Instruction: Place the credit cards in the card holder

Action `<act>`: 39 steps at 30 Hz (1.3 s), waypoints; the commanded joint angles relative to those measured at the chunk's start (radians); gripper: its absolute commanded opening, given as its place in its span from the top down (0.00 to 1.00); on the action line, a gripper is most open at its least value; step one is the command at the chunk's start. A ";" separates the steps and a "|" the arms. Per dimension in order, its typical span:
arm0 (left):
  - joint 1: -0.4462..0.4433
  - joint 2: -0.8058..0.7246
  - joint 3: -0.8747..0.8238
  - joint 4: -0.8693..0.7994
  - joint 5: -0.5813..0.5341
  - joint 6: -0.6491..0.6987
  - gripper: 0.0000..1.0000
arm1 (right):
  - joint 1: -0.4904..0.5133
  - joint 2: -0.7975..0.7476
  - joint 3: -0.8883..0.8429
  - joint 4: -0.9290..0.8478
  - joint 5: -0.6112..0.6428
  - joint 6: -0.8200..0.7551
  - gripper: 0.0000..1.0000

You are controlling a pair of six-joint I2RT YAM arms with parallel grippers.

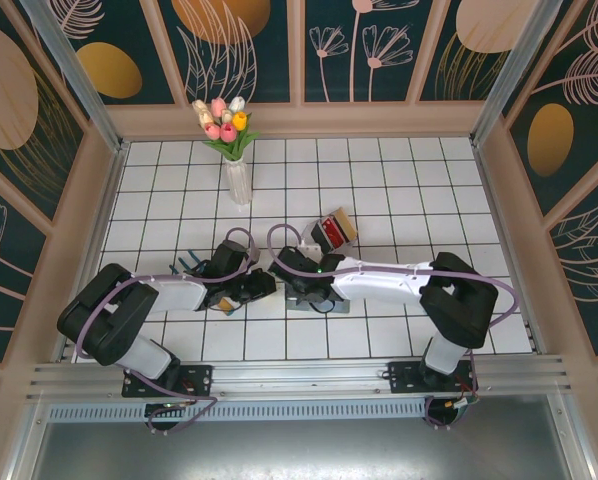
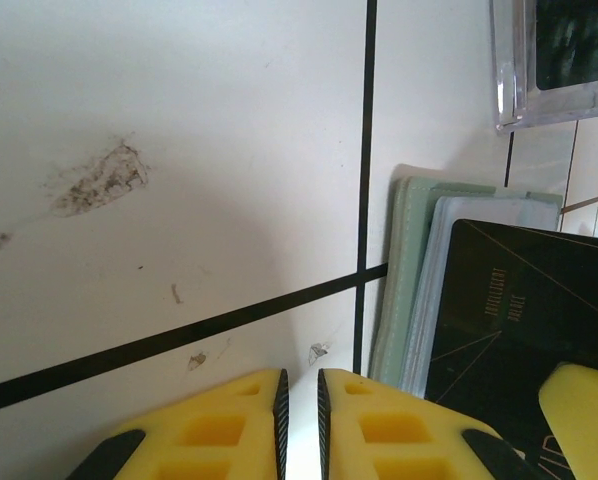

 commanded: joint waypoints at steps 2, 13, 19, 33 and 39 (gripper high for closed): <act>-0.014 0.028 -0.040 -0.034 -0.070 0.020 0.79 | -0.006 -0.080 -0.038 -0.075 0.032 0.022 0.94; -0.035 -0.035 0.051 -0.033 -0.002 0.027 0.55 | -0.189 -0.502 -0.509 0.450 -0.251 0.054 0.94; -0.051 -0.003 0.083 -0.048 -0.007 0.028 0.52 | -0.247 -0.529 -0.621 0.621 -0.358 0.058 0.95; -0.070 0.032 0.116 -0.060 -0.002 0.019 0.54 | -0.293 -0.496 -0.684 0.665 -0.377 0.075 0.95; -0.076 0.051 0.129 -0.063 0.000 0.021 0.54 | -0.324 -0.504 -0.720 0.715 -0.425 0.076 0.94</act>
